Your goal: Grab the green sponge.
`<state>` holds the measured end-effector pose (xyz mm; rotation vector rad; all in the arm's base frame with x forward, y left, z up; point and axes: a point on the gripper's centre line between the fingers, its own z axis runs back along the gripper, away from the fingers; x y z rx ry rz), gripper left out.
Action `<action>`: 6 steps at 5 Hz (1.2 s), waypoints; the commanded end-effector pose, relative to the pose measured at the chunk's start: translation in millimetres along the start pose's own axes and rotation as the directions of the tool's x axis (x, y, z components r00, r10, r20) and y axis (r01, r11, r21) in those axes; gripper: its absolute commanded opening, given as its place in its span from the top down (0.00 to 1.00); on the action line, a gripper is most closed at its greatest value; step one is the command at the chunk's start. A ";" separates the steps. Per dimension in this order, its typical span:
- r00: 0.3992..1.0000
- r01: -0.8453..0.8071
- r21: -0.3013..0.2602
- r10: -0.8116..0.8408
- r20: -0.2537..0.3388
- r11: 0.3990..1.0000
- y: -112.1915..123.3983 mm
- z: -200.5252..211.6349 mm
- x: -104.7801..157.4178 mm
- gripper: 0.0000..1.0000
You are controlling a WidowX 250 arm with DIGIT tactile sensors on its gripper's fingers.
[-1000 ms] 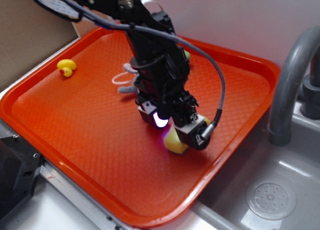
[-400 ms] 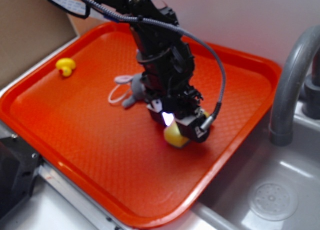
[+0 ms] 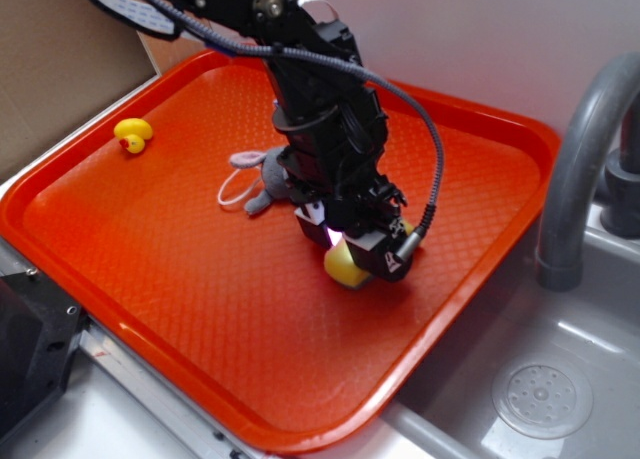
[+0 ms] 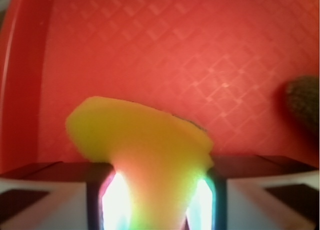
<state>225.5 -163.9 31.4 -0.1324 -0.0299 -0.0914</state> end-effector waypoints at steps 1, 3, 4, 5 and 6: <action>0.993 -0.082 0.012 0.081 0.088 0.997 13.5 93.9 -4.7 1.00; 0.986 -0.152 0.063 0.147 0.072 0.986 50.3 181.0 -35.9 1.00; 0.963 -0.228 0.057 0.216 0.160 0.972 67.1 227.1 -62.4 1.00; 0.944 -0.278 0.085 0.256 0.210 0.957 80.6 240.5 -72.5 1.00; 0.958 -0.258 0.075 0.245 0.149 0.963 79.4 232.4 -67.4 1.00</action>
